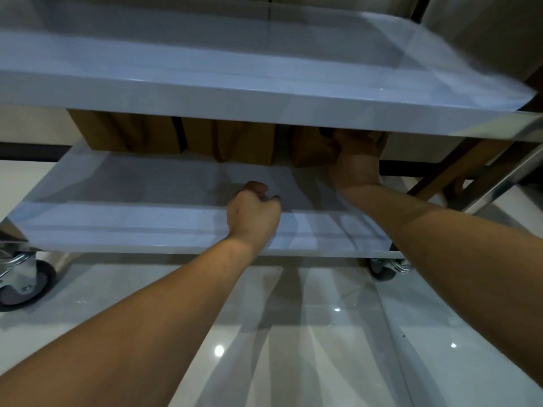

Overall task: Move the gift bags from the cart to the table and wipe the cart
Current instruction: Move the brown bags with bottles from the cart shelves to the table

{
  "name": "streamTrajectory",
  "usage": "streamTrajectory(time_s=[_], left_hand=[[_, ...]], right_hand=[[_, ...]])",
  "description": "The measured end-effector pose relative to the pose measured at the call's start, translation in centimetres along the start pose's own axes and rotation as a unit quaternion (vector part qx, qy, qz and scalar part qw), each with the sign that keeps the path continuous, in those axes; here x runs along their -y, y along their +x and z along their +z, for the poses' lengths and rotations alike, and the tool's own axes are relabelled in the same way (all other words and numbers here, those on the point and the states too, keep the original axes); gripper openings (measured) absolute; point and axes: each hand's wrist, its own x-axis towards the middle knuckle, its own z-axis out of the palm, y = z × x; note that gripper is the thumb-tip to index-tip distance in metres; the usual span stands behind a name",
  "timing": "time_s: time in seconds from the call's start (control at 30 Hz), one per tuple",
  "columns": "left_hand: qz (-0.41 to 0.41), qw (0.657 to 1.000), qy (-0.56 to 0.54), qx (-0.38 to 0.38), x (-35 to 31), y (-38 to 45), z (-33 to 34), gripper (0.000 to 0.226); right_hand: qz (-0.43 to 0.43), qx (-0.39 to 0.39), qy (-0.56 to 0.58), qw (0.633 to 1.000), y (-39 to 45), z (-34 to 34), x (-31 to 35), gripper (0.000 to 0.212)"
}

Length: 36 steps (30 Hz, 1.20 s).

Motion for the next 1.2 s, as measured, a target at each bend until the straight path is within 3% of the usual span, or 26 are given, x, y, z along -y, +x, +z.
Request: streamTrajectory(time_s=[0.1, 0.23, 0.33, 0.47, 0.57, 0.67, 0.77, 0.9, 1.07, 1.2], left_hand=[[0.01, 0.999, -0.027, 0.018, -1.0, -0.5, 0.6, 0.032], [0.015, 0.995, -0.097, 0.035, -3.3, -1.3, 1.2, 0.043], [0.001, 0.987, -0.148, 0.064, -4.8, -1.7, 1.9, 0.047], [-0.029, 0.996, -0.083, 0.001, -5.6, -1.6, 2.2, 0.008], [-0.055, 0.993, -0.106, -0.015, -6.3, -1.9, 1.7, 0.019], [-0.05, 0.994, -0.096, -0.009, -6.2, -1.9, 1.6, 0.021], [-0.045, 0.995, -0.086, -0.006, -5.3, -1.2, 1.8, 0.008], [-0.056, 0.995, -0.08, -0.017, -5.2, -1.4, 1.1, 0.016], [-0.021, 0.998, -0.055, -0.036, -4.5, -1.5, 0.4, 0.009], [-0.003, 0.997, -0.05, -0.051, -4.5, -1.7, 0.5, 0.008]], right_hand=[[-0.004, 0.058, -0.033, 0.998, -1.8, -0.8, -0.3, 0.022], [-0.105, 0.038, 0.029, 0.993, -5.4, -1.1, -0.3, 0.031], [-0.201, -0.014, 0.043, 0.979, -7.4, -2.0, -0.2, 0.025], [-0.277, -0.033, 0.061, 0.958, -8.8, -3.0, -0.5, 0.034], [-0.296, -0.002, 0.065, 0.953, -11.0, -2.8, -1.7, 0.034], [-0.212, 0.095, 0.021, 0.972, -12.0, -2.1, -2.7, 0.038], [-0.073, 0.108, 0.071, 0.989, -11.4, -1.6, -3.0, 0.05], [-0.037, 0.137, 0.106, 0.984, -11.5, -1.1, -2.3, 0.042], [-0.226, 0.168, 0.063, 0.957, -12.4, -2.7, -0.3, 0.01], [-0.368, 0.074, 0.096, 0.922, -13.7, -4.4, 1.7, 0.012]])
